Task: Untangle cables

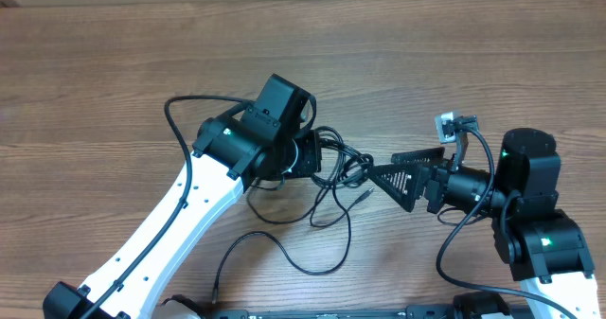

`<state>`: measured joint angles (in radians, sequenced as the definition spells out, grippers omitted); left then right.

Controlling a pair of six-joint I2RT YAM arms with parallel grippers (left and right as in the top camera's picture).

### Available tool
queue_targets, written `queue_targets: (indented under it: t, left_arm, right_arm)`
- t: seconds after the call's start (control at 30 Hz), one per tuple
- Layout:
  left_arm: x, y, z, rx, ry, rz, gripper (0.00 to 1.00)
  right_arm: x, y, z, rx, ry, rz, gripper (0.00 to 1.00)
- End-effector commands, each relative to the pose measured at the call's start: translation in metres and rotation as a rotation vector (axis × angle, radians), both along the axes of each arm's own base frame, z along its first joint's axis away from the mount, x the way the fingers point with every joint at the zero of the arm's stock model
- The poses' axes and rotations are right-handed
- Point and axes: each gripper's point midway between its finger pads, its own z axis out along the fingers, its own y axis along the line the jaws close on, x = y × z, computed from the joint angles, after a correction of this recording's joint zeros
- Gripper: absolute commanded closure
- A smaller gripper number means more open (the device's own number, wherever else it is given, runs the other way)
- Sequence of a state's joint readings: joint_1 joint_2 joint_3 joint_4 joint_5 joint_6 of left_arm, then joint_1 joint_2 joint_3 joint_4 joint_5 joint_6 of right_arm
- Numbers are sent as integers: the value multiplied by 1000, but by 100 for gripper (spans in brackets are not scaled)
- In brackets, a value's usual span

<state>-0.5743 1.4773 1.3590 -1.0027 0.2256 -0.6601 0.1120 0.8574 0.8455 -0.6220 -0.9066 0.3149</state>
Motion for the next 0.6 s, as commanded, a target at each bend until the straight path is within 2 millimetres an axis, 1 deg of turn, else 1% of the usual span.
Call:
queue_targets:
  t: [0.0,0.1,0.2,0.3,0.43,0.57]
  left_arm:
    - [11,15,19,74,-164,-54,96]
    - [11,15,34,77,-255,-141,96]
    - [7,17,50,85,-340,-224,96]
    - [1,16,59,99,-402,-307,96]
    - [-11,7,62,126,-452,-437,96]
    - [-26,-8,61,125,-469,-537,96]
  right_arm:
    - [3,-5,-1,-75,-90,-9,0]
    - [1,-6,-5,-108,-122,17,0]
    - [-3,-6,-10,-139,-145,45,4]
    - [-7,-4,-10,-143,-170,76,5]
    - [-28,11,7,-64,-288,244,5]
    - [-42,17,18,-6,-357,340,5]
